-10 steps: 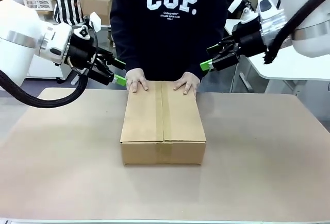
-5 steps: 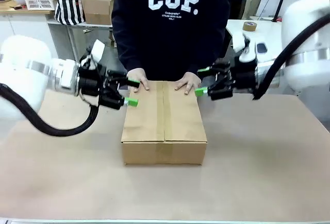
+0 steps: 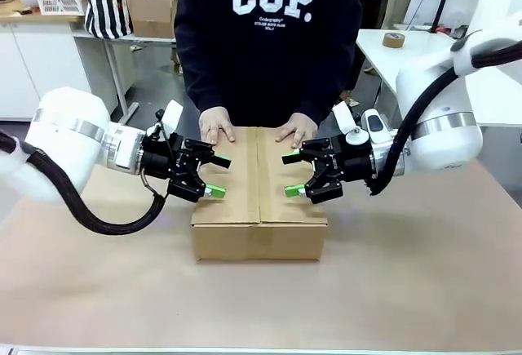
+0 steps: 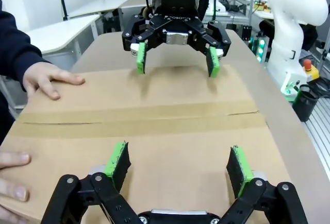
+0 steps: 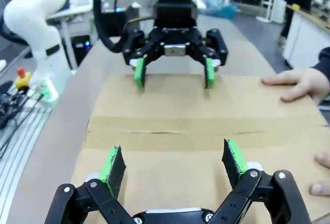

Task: Pack the gift set into the box.
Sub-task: Press and hold the closed box until the human finishes sealing it.

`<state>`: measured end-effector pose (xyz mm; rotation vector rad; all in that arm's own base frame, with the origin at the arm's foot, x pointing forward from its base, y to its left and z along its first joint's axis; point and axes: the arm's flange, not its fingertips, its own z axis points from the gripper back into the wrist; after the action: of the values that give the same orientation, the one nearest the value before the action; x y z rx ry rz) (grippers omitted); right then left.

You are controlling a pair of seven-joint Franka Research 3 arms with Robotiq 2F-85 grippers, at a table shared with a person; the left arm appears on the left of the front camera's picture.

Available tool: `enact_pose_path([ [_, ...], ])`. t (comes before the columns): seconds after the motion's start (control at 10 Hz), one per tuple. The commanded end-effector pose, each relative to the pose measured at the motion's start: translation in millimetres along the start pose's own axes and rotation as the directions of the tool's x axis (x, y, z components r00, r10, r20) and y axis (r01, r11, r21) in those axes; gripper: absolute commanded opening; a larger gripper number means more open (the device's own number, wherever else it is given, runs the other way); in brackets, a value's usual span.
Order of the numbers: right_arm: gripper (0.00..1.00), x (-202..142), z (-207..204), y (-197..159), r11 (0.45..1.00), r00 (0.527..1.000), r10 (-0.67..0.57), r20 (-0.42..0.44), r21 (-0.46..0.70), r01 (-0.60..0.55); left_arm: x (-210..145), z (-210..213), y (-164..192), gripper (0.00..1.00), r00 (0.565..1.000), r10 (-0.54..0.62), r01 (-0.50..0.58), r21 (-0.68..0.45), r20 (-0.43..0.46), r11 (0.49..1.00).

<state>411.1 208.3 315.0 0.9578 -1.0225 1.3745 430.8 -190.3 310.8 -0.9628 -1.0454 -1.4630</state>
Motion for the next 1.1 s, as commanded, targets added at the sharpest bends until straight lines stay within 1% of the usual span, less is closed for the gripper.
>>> enact_pose_path([
  [0.0, 1.0, -7, 9, -11, 0.999, 0.998, -0.054, -0.019, 0.004, 0.054, -6, -6, 2, 1.0, 0.999, -0.002, 0.001, -0.019, -0.049, 1.0],
  [0.2, 1.0, -11, 8, -13, 0.994, 0.99, -0.106, -0.088, -0.003, 0.106, -6, -10, 2, 1.0, 0.995, 0.01, -0.012, -0.017, -0.098, 1.0],
  [0.3, 1.0, -11, 7, -15, 0.992, 0.988, -0.124, -0.088, -0.021, 0.123, -4, -10, 4, 1.0, 0.995, 0.014, -0.012, 0.019, -0.098, 1.0],
  [0.4, 1.0, -10, 5, -18, 0.988, 0.983, -0.151, -0.107, -0.047, 0.146, -5, -10, 6, 1.0, 0.992, 0.044, -0.042, 0.024, -0.116, 0.999],
  [0.5, 1.0, -18, 8, -8, 0.996, 0.994, -0.089, -0.059, -0.009, 0.089, -3, -6, 4, 1.0, 0.999, 0.008, -0.008, -0.005, -0.054, 1.0],
  [1.0, 1.0, -18, 8, -8, 0.996, 0.994, -0.089, -0.059, -0.009, 0.089, -3, -6, 4, 1.0, 0.999, 0.008, -0.008, -0.005, -0.054, 1.0],
])
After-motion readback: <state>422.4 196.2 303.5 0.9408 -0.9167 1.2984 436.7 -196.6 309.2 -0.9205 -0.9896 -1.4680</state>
